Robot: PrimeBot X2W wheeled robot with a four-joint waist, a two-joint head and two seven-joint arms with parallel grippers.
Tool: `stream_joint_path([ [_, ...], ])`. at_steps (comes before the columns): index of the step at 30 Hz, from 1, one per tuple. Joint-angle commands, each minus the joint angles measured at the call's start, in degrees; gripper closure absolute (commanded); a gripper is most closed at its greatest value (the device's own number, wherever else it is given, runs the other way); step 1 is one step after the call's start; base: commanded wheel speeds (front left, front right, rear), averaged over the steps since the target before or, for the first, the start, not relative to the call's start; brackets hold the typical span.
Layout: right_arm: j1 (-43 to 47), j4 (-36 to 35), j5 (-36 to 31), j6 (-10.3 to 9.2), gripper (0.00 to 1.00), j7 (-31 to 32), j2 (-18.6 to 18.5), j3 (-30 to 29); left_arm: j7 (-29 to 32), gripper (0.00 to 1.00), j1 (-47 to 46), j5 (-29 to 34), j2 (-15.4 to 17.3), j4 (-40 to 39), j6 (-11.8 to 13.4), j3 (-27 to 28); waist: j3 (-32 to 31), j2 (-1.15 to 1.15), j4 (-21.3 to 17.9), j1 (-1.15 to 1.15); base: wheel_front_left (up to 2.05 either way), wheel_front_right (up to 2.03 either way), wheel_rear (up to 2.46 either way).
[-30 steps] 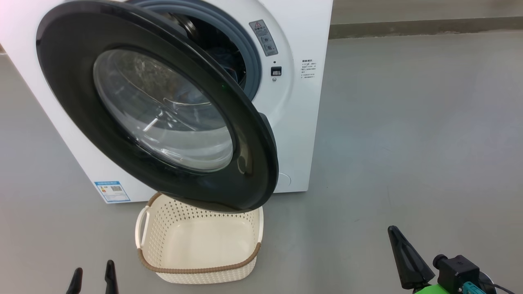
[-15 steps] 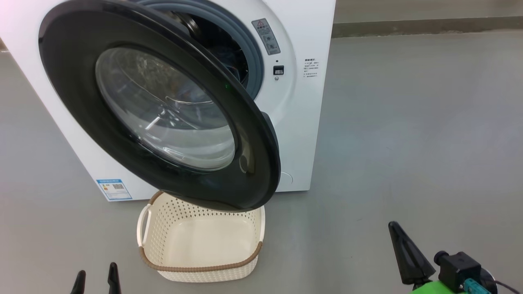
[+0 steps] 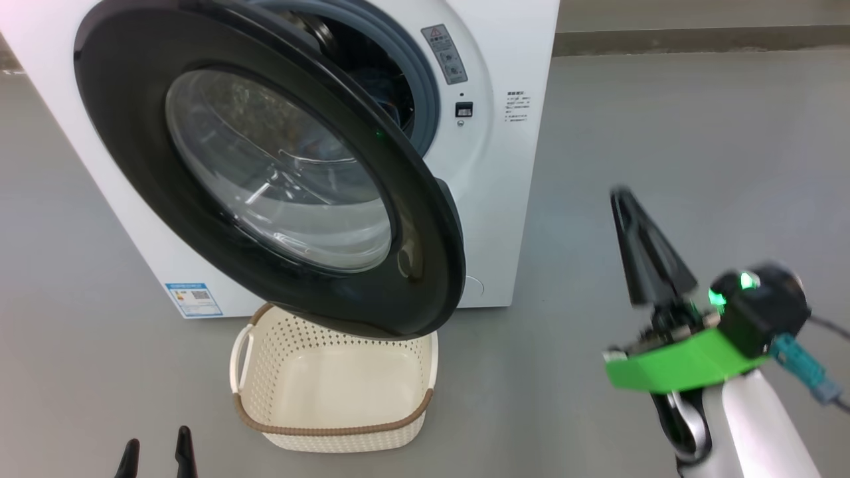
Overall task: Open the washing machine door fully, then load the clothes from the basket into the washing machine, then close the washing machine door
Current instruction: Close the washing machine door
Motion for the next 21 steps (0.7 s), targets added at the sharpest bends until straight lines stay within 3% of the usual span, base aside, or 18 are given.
stream_joint_path([
  [1,-4.5,-2.5,1.5,0.09,1.0,-0.3,0.0,2.8,-0.4,0.0,-2.0,0.6,0.5,-1.5,-0.3,2.0,0.1,0.0,0.4,0.0,0.0,0.0,0.0],
  [8,-12.2,-2.3,6.3,0.09,1.0,-0.3,0.0,11.5,-0.4,0.0,-2.4,0.4,0.1,-1.3,-0.4,1.3,0.1,0.0,3.1,0.0,0.0,0.0,0.0],
  [13,-13.3,1.6,8.9,0.09,1.0,-0.3,0.0,16.4,-0.4,0.0,-2.6,0.1,-0.2,-1.4,-0.6,0.6,0.8,0.0,6.1,0.0,0.0,0.0,0.0],
  [21,-12.9,9.8,10.2,0.09,1.0,-0.3,0.0,16.8,-0.4,0.0,-3.9,-2.0,-0.7,-1.4,-1.4,-1.0,5.1,0.0,11.5,0.0,0.0,0.0,0.0],
])
